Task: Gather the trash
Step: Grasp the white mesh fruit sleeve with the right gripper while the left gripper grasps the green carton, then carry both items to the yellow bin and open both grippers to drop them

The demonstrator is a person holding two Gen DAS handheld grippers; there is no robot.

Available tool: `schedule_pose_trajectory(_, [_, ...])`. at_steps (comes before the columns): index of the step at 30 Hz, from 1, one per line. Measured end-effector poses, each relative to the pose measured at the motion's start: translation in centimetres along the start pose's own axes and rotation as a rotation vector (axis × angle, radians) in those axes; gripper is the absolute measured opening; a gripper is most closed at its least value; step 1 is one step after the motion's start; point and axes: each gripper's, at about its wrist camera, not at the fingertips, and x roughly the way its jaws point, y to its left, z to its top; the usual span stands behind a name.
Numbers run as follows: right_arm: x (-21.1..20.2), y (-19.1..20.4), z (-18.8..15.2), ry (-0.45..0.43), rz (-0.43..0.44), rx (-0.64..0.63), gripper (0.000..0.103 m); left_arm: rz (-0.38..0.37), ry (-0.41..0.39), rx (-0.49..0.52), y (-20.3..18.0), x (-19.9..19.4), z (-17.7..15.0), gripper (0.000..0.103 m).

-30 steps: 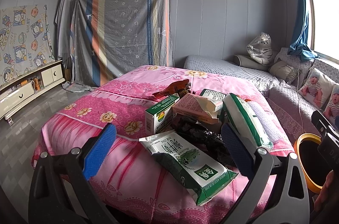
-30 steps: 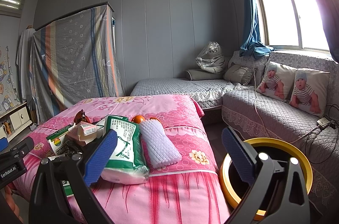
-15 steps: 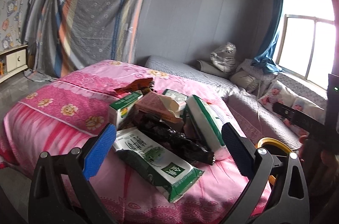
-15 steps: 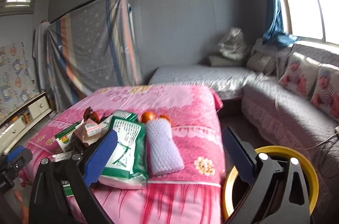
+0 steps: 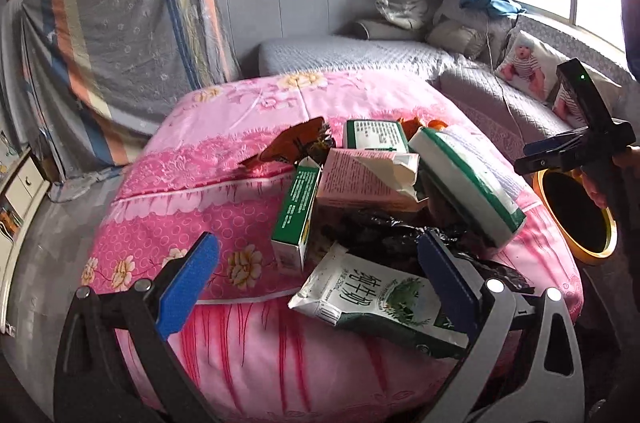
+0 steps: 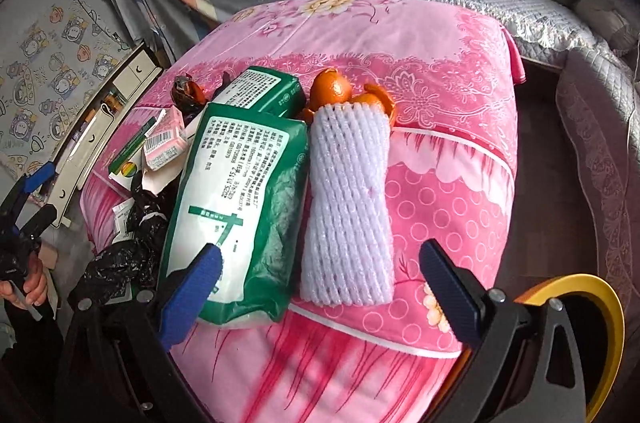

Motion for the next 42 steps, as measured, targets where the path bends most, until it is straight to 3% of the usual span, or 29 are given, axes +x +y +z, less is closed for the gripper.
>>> schedule_pose_trajectory(4, [2.0,-0.7,1.5,0.058,-0.019,0.026,0.093,-0.077,0.092,-0.091,3.3,2.8,0.7,0.095])
schedule_pose_trajectory(10, [4.4,-2.0,2.2,0.115,-0.015,0.073,0.085,-0.181,0.085,-0.088,5.1,4.5,1.2,0.095])
schedule_pose_trajectory(13, [5.4,-2.3,2.5,0.127,-0.022,0.078,0.081,-0.195,0.093,-0.076,5.2,5.5,1.5,0.095])
schedule_pose_trajectory(17, [6.5,-2.6,2.4,0.148,-0.046,0.086,0.060,-0.187,0.135,-0.055,5.0,7.1,2.0,0.095])
schedule_pose_trajectory(19, [6.2,-2.5,2.1,0.130,-0.062,0.074,0.043,-0.175,0.151,-0.024,4.7,7.8,2.2,0.095])
schedule_pose_trajectory(20, [5.9,-2.7,2.0,0.119,-0.048,0.087,0.028,-0.172,0.153,-0.005,4.6,8.1,2.3,0.095])
schedule_pose_trajectory(21, [5.5,-3.0,1.8,0.107,-0.036,0.101,0.025,-0.170,0.156,0.012,4.5,8.2,2.3,0.095])
schedule_pose_trajectory(24, [3.3,-3.1,1.1,0.039,-0.034,0.107,0.024,-0.158,0.173,0.057,4.4,8.9,2.3,0.095])
schedule_pose_trajectory(29, [-1.1,-2.3,-1.0,-0.082,0.050,0.093,0.024,-0.157,0.190,0.098,4.3,10.0,1.9,0.095])
schedule_pose_trajectory(38, [-4.7,0.4,-4.0,-0.148,0.143,0.076,0.024,-0.204,0.205,0.041,5.0,12.3,1.7,0.094])
schedule_pose_trajectory(40, [-5.0,0.8,-4.5,-0.158,0.153,0.078,0.024,-0.208,0.215,0.043,4.8,12.7,1.7,0.084])
schedule_pose_trajectory(42, [-5.2,1.0,-4.6,-0.161,0.158,0.081,0.024,-0.216,0.230,0.036,4.9,13.0,1.7,0.065])
